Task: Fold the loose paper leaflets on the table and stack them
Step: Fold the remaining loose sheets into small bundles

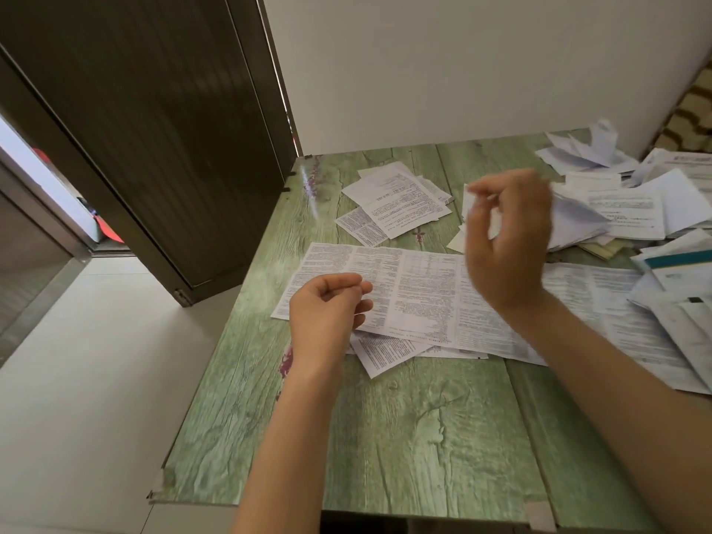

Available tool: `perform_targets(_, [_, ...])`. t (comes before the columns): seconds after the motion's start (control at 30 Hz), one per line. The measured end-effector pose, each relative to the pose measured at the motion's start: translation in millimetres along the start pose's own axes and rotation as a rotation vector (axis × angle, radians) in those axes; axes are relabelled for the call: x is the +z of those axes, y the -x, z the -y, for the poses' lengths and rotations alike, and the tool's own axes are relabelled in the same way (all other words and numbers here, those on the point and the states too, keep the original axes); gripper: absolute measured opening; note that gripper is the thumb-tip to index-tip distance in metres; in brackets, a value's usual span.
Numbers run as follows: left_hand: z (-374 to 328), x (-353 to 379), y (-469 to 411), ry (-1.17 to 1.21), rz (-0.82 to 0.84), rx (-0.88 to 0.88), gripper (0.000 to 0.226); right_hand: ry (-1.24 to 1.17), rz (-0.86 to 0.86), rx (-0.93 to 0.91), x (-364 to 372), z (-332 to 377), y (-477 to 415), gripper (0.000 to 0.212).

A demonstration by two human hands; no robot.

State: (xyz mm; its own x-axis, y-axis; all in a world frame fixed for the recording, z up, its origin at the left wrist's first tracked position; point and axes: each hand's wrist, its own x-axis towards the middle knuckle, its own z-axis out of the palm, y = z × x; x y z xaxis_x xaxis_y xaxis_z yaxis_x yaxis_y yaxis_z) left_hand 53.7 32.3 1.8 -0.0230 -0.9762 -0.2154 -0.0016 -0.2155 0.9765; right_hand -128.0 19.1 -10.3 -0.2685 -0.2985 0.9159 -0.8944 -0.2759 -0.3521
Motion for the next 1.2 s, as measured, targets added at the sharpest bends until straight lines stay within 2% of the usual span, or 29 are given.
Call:
perform_targets(0.1, [-0.1, -0.7, -0.6, 0.008, -0.003, -0.004, 0.018, -0.103, 0.381, -0.065, 13.4, 21.3, 23.5, 0.017])
perform_targets(0.23, [-2.4, -2.5, -0.3, 0.017, 0.007, -0.001, 0.017, 0.043, 0.873, 0.103, 30.6, 28.1, 32.0, 0.040])
perform_targets(0.3, [-3.8, -2.6, -2.0, 0.025, 0.005, 0.006, 0.017, 0.121, 1.028, 0.178, 47.0, 21.6, 22.2, 0.053])
perform_targets(0.4, [-3.9, -2.6, -2.2, 0.021, 0.001, -0.005, 0.017, 0.223, 1.123, 0.294, 76.3, 8.4, 9.7, 0.069])
perform_targets(0.5, [-2.7, -2.6, -1.9, 0.023, 0.004, -0.010, 0.016, 0.347, 1.164, 0.416, 99.7, -2.5, 7.4, 0.093])
perform_targets(0.57, [-2.9, -2.5, -3.5, 0.031, 0.002, -0.008, 0.016, 0.433, 1.091, 0.471, 107.6, -3.1, 6.1, 0.094])
perform_targets(0.7, [-3.9, -2.5, -7.0, 0.039, -0.001, -0.007, 0.016, 0.607, 1.022, 0.248, 108.9, 5.8, 1.4, 0.041])
perform_targets(0.77, [-5.4, -4.0, -8.4, 0.046, -0.006, -0.006, 0.015, 0.608, 1.026, 0.159, 106.0, 9.3, -4.2, 0.030])
perform_targets(0.83, [-6.6, -5.1, -8.2, 0.061, -0.013, -0.012, 0.014, 0.547, 0.964, 0.184, 97.0, 11.0, -10.8, 0.029])
perform_targets(0.9, [-7.3, -6.5, -8.4, 0.083, -0.022, -0.018, 0.014, 0.390, 0.840, 0.244, 83.4, 17.7, -18.4, 0.023])
perform_targets(0.97, [-8.4, -7.7, -9.5, 0.114, -0.023, -0.013, 0.025, 0.085, 0.730, 0.339, 63.8, 33.8, -22.6, 0.025])
perform_targets(1.03, [-8.7, -9.7, -12.0, 0.143, -0.017, -0.015, 0.044, -0.279, 0.674, 0.528, 40.1, 54.4, -22.3, 0.031])
perform_targets(1.1, [-11.0, -11.5, -11.9, 0.207, 0.015, -0.028, 0.055, -0.578, 0.679, 0.769, 18.4, 70.3, -19.2, 0.023])
perform_targets(1.13, [-11.5, -12.4, -11.8, 0.255, 0.043, -0.020, 0.053, -0.720, 0.706, 0.907, 9.5, 74.6, -15.6, 0.018])
perform_targets(1.2, [-12.2, -12.6, -10.6, 0.339, 0.052, 0.026, 0.030, -0.880, 0.749, 1.075, -0.7, 75.1, -6.5, 0.015])
